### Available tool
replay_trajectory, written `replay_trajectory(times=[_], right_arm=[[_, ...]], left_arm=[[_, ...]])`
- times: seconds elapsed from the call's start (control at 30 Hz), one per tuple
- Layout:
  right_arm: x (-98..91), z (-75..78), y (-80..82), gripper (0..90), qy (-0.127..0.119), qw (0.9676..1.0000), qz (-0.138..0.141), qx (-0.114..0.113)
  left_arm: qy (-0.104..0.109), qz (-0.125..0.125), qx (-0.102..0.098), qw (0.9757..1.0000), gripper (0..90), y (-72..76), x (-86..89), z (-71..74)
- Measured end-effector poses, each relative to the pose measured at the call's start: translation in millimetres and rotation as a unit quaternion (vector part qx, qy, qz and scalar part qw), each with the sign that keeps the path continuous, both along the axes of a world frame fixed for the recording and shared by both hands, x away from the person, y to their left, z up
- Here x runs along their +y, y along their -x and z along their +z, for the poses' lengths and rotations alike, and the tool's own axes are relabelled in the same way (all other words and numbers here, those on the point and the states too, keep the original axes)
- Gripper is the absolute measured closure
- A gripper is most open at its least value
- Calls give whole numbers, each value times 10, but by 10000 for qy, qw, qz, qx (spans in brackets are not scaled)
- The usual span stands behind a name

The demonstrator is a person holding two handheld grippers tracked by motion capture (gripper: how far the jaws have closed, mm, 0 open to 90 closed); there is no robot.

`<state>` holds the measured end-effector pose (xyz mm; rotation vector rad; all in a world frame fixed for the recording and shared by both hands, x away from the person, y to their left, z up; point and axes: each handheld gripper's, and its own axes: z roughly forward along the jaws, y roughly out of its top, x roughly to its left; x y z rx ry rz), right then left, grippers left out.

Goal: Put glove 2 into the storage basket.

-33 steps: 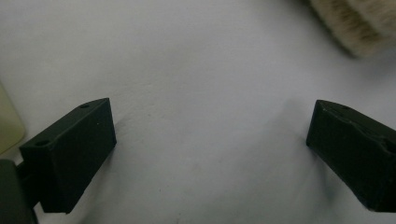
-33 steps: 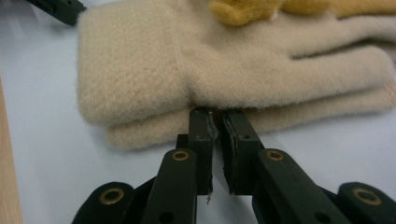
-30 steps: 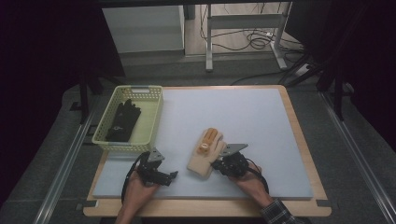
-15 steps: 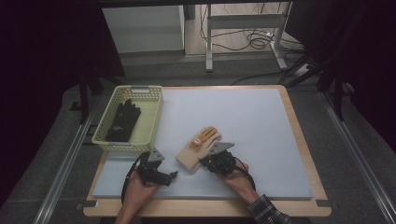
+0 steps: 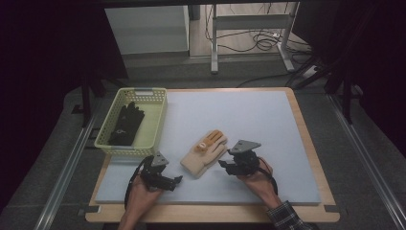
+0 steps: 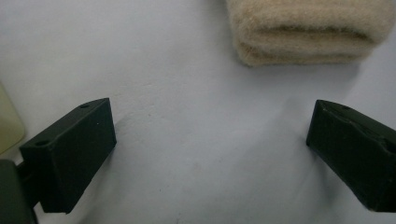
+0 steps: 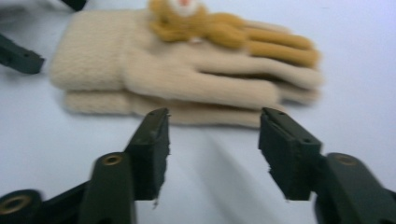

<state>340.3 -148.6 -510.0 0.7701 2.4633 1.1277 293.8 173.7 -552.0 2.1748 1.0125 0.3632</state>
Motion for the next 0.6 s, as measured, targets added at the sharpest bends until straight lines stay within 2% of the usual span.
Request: replay_trajectory(times=[0.1,0.27,0.6], right_arm=[[-140,34,-21,326,-46,9998,-167,-56],[-396,70,-56,249,-93,9987,-496,-105],[-807,18,-81,183,-130,9942,-1066,-1]], left_arm=[[-4,-4,4,10000,16,0,0,1],[-12,-1,-6,10000,16,1,-3,0],[7,6,39,10000,21,-6,6,3]])
